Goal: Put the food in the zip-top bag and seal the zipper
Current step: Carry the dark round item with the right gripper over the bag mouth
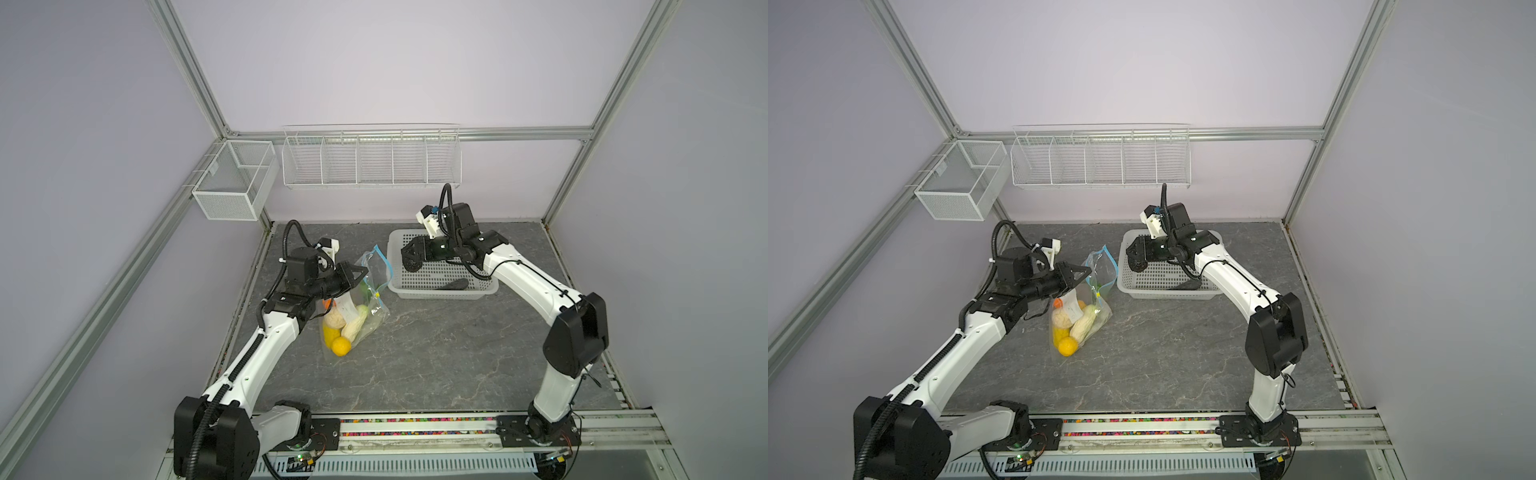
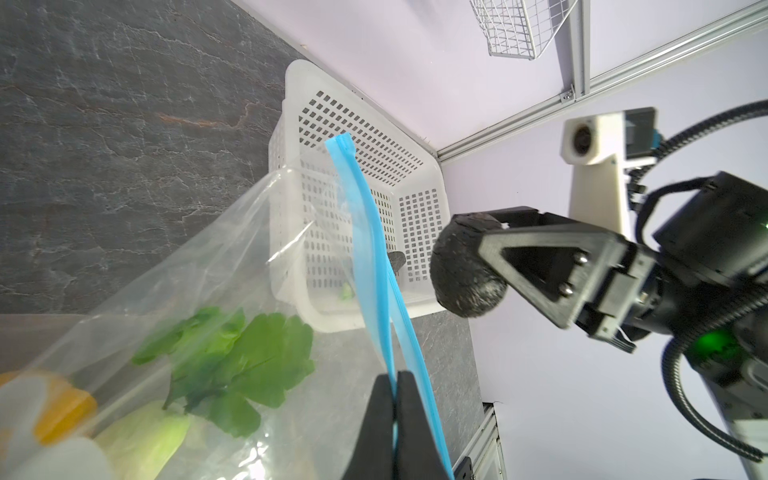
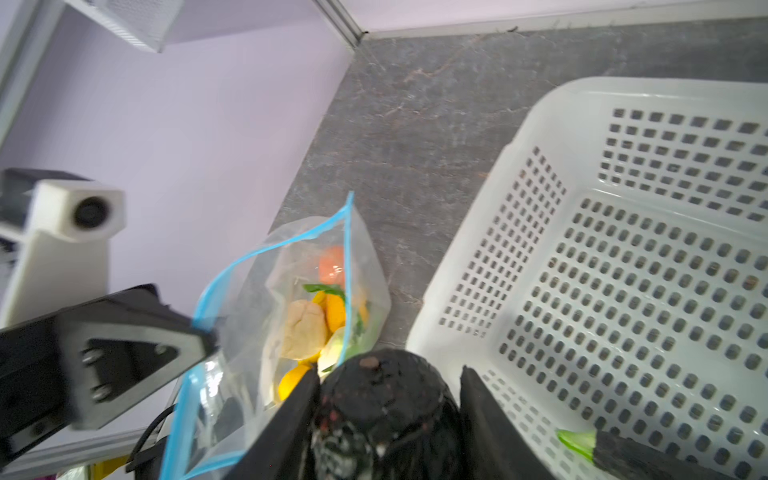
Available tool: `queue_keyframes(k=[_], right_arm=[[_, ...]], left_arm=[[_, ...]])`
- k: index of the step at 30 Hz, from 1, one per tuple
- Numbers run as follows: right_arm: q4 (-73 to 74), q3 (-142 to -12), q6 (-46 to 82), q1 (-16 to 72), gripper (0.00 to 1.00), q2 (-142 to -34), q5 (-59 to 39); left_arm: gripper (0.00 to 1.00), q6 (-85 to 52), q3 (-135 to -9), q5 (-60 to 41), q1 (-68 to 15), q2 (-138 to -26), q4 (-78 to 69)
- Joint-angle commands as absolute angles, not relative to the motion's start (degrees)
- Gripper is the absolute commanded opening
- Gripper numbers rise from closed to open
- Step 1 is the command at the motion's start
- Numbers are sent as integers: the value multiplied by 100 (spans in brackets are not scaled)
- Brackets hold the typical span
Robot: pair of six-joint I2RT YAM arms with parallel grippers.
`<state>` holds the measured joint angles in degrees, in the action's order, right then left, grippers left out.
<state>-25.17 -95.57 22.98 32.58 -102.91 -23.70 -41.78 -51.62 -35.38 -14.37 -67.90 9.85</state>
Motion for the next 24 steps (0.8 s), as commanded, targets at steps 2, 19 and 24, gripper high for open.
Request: queue_keyframes(k=[2, 19, 24], right_arm=[[-2304, -9606, 2365, 3518, 45, -10185, -2481], [-2156, -10531, 2387, 4106, 45, -10820, -2452], [-2095, -10546, 2476, 4168, 45, -11030, -2488]], left_arm=[[0, -4162, -5421, -3490, -1451, -6695, 1017], [0, -4193, -5476, -3511, -1456, -6579, 1002], [0, -4212, -5476, -3489, -1455, -6528, 1001]])
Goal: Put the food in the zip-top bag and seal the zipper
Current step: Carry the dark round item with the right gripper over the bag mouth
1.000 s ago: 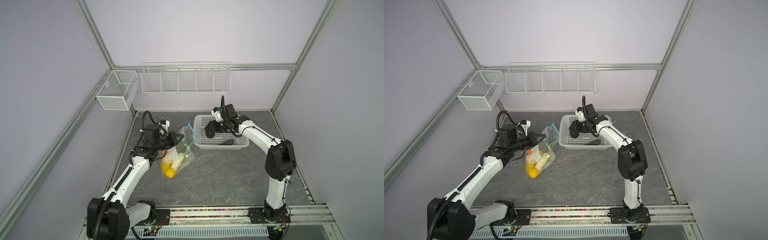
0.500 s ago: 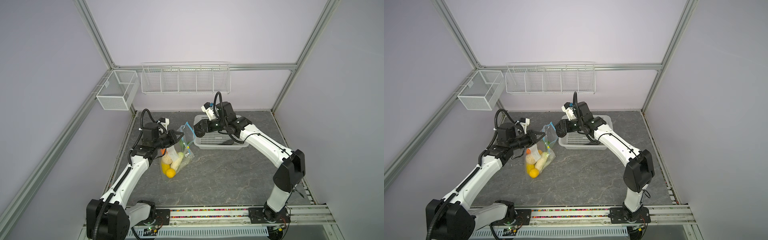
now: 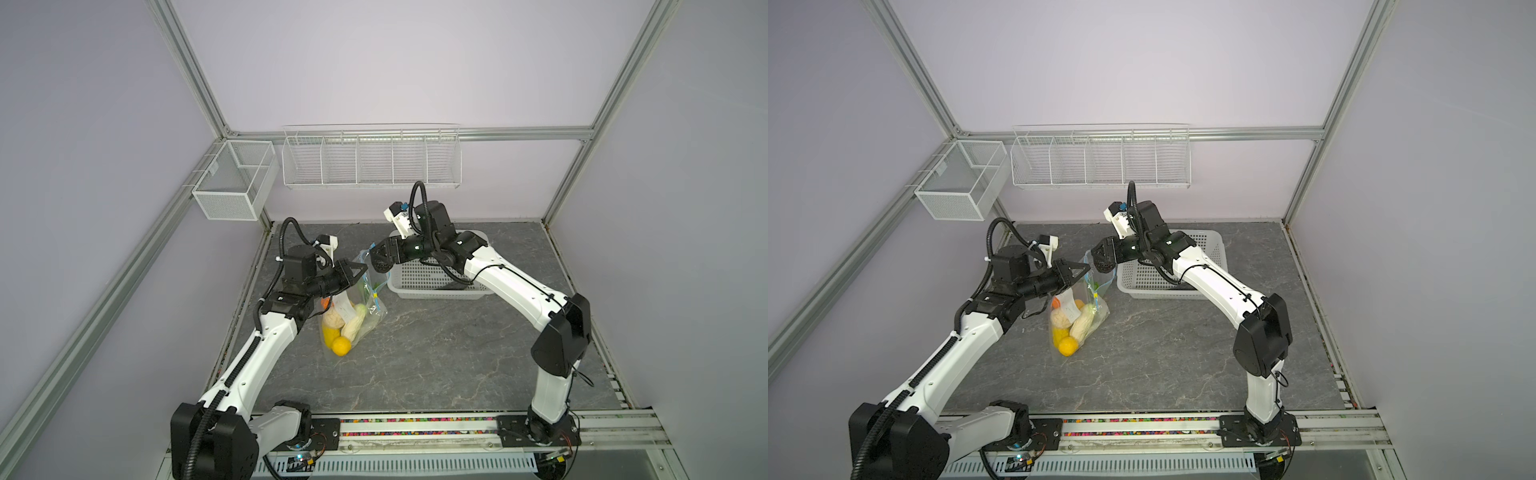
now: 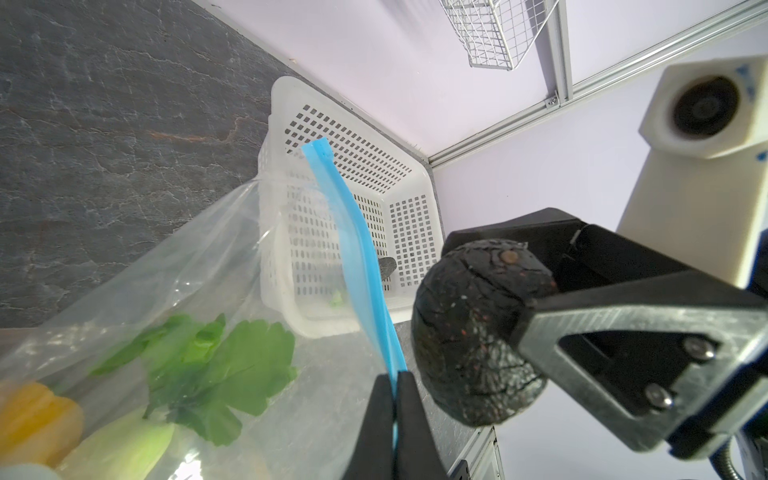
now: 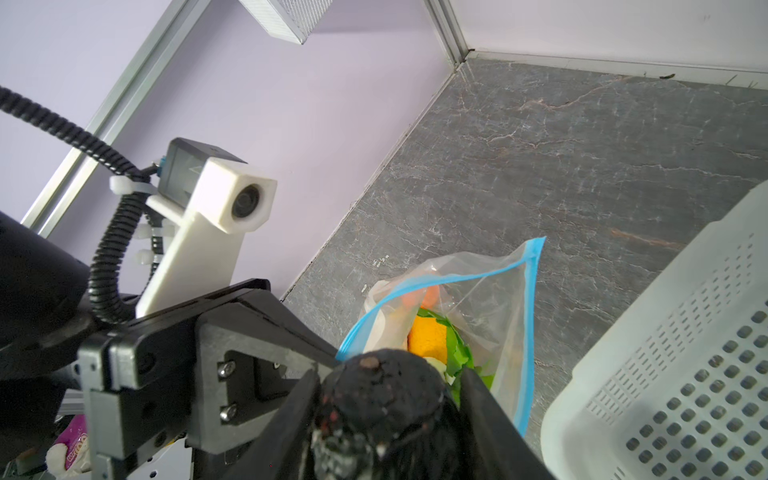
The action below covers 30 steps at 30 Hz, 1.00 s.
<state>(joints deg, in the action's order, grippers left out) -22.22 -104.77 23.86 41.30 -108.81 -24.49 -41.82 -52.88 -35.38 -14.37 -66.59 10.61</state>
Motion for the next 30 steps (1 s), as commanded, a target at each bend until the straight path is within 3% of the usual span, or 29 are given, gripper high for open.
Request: queue_keyframes(k=[1, 13, 30], right_arm=[[-2037, -10494, 2503, 4175, 46, -11047, -2486], [-2195, -10494, 2468, 4078, 66, -11180, -2559], [-2401, -9163, 3019, 3618, 64, -10459, -2266]], left_arm=[[0, -4217, -5476, -3488, -1453, -6530, 994], [0, -4252, -5511, -3498, -1455, -6536, 896], [0, -4224, -5458, -3577, -1450, -6667, 792]])
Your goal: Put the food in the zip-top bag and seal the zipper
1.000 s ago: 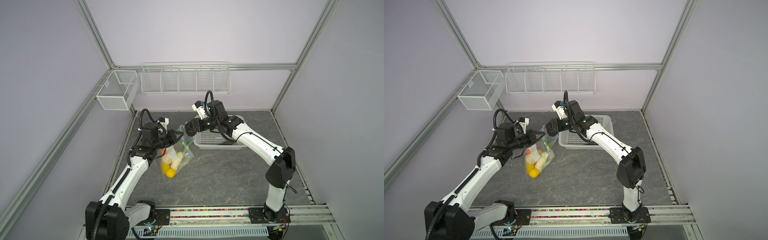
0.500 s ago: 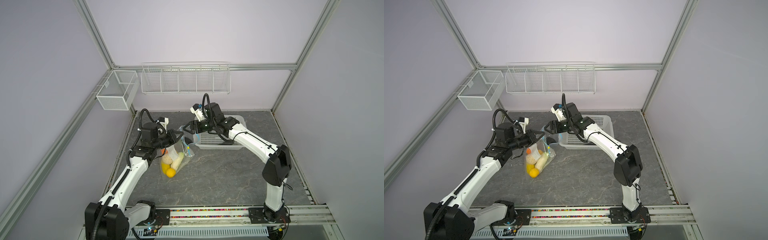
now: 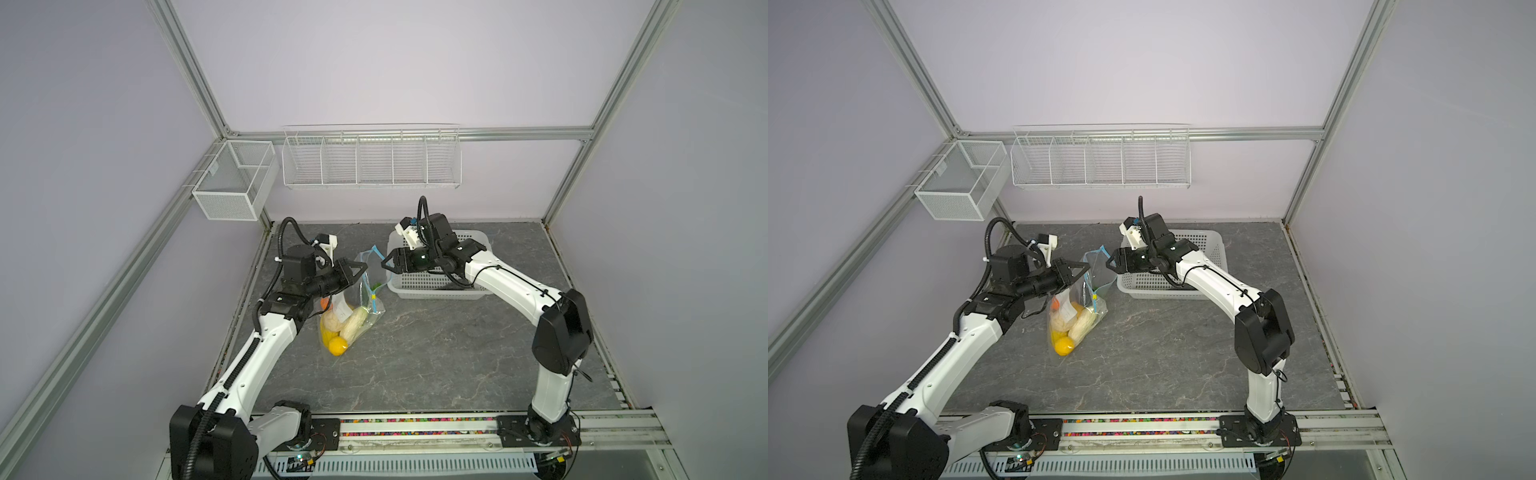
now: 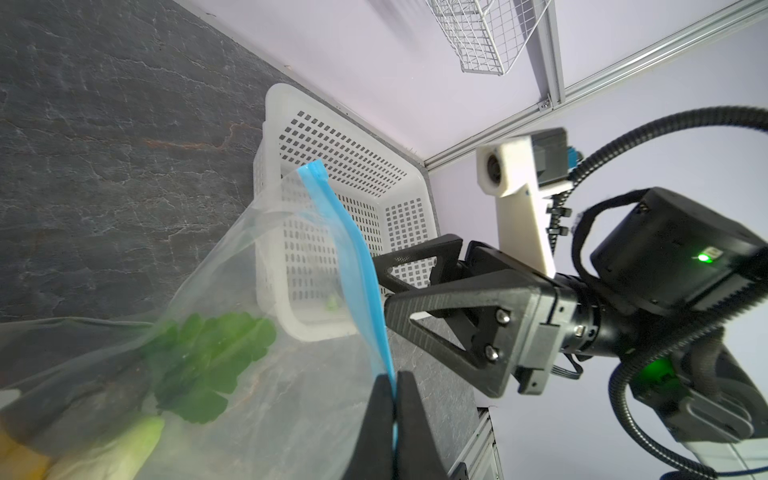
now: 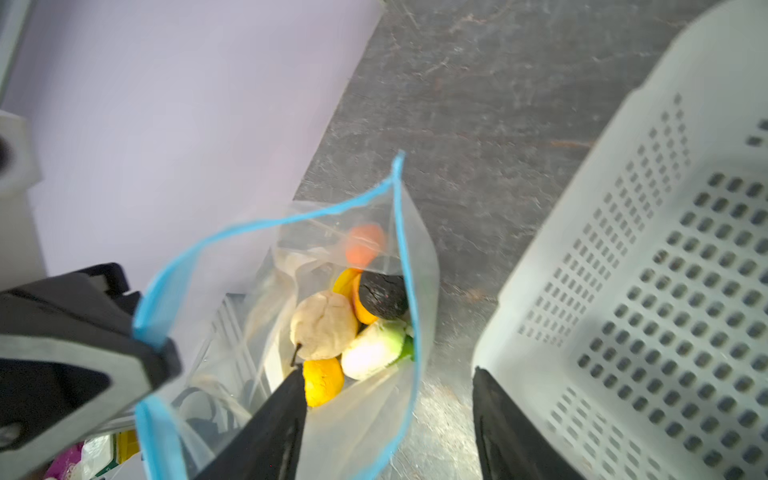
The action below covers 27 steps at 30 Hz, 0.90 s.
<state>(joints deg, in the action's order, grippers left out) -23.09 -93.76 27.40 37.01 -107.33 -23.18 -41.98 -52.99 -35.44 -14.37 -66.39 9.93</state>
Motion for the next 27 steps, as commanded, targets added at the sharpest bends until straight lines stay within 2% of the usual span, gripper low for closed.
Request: queue_keyframes(k=[1, 6, 12, 20, 23, 25, 27], right_arm=[[-2369, -9138, 3069, 3608, 63, -10475, -2314], [-2363, -9425, 3177, 3659, 59, -10754, -2669], [-2543, -9934, 3138, 3692, 44, -11182, -2937], [-2641, -10026, 2953, 3757, 41, -11372, -2920], [-2652, -10084, 2947, 3755, 32, -11447, -3013], [-2654, -10099, 2961, 3760, 19, -11491, -3071], [-2586, -10044, 2998, 3754, 10, -11492, -3151]], left_arm=[[0, -4239, -5449, -3580, -1451, -6676, 767], [0, -4274, -5388, -3586, -1458, -6741, 687], [0, -4250, -5362, -3533, -1453, -6732, 762], [0, -4145, -5363, -3348, -1459, -6524, 1208], [0, -4190, -5323, -3318, -1454, -6538, 1191], [0, -4273, -5247, -3283, -1450, -6501, 1097], [0, -4309, -5212, -3270, -1451, -6486, 1038]])
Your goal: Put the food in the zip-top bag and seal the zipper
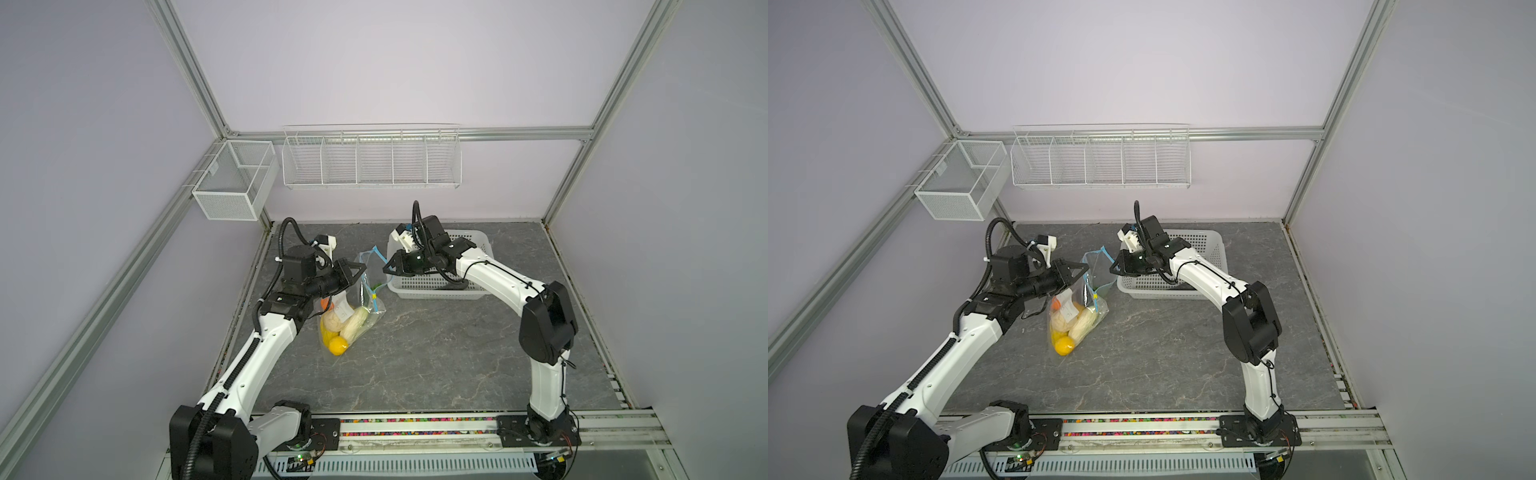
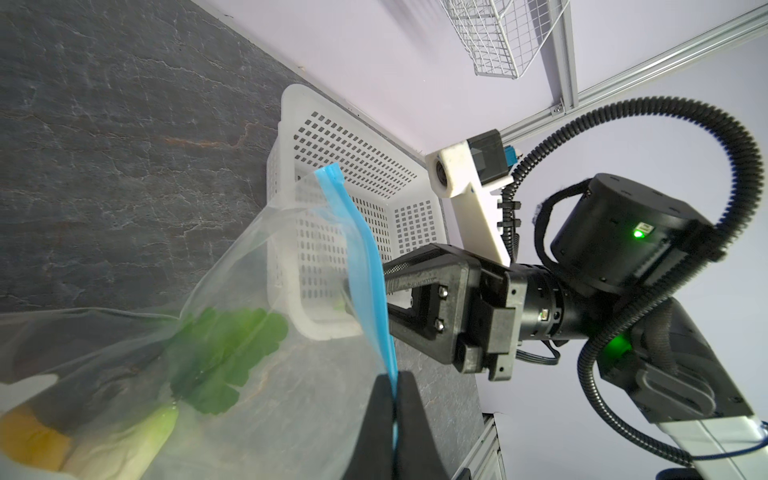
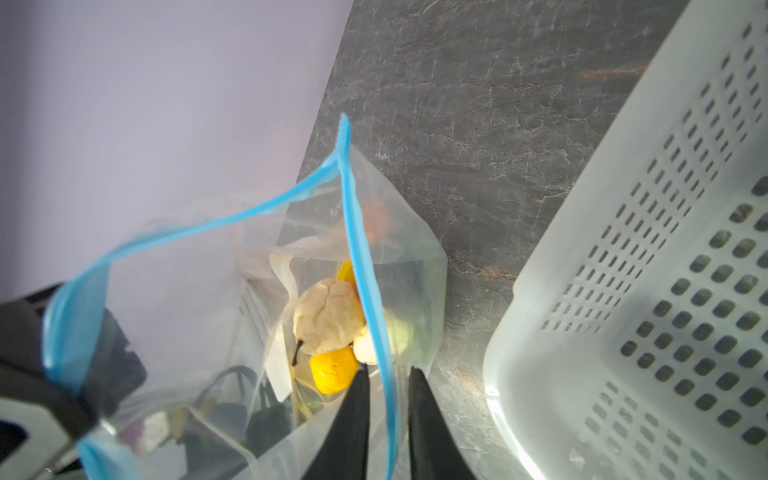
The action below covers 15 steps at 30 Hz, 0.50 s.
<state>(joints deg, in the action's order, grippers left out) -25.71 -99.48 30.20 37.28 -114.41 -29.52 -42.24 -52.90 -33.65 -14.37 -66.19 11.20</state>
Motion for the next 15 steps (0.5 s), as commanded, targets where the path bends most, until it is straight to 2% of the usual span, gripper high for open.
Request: queue_keyframes(k=[1, 15], right_arm=[[-2537, -9997, 3021, 3758, 7, -11466, -3181], [-1784, -9437, 3302, 3787, 7, -11088, -3112]], left_arm=[[0, -4301, -5229, -3253, -1455, -6494, 1046], [0, -4071, -5940, -3011, -1219, -6957, 1386]])
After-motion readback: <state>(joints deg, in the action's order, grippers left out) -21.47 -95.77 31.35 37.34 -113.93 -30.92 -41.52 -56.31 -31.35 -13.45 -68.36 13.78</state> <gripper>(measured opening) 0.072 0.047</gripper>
